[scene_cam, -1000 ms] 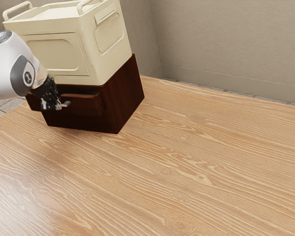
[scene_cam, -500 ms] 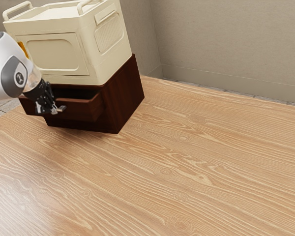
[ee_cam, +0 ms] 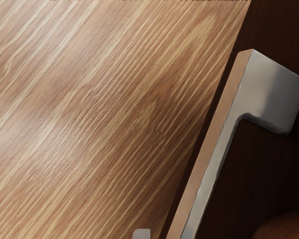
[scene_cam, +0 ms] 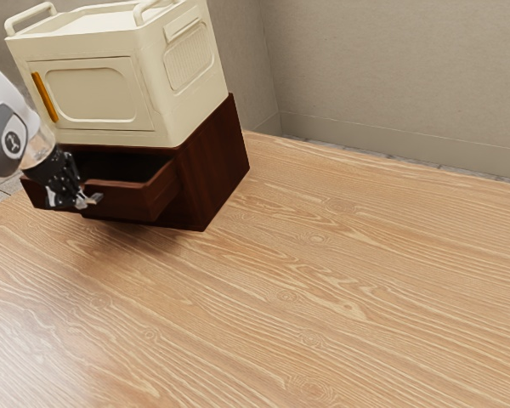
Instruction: Pull the drawer handle with one arm to open the drawer
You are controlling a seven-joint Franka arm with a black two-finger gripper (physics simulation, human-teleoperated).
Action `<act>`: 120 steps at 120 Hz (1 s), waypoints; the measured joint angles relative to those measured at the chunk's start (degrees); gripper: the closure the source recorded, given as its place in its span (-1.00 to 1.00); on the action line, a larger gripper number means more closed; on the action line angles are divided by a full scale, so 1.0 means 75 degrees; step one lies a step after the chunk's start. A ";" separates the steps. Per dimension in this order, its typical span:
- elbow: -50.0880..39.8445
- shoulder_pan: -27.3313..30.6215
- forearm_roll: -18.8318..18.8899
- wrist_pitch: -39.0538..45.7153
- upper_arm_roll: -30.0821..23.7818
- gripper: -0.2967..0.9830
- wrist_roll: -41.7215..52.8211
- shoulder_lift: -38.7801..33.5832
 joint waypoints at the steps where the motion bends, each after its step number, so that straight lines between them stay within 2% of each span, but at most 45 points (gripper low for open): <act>1: -0.0017 0.0002 0.0002 -0.0001 -0.0001 0.69 0.0000 -0.0012; 47: -0.0537 -0.0025 0.0182 0.0031 0.0018 0.69 0.0003 -0.0561; 57: -0.0655 0.0204 0.0247 0.0034 -0.0212 0.69 0.0004 -0.0692; 68: -0.0790 -0.0171 0.0286 0.0037 0.0171 0.69 0.0004 -0.0824; 120: -0.1422 -0.0039 0.0475 0.0084 0.0018 0.69 0.0006 -0.1486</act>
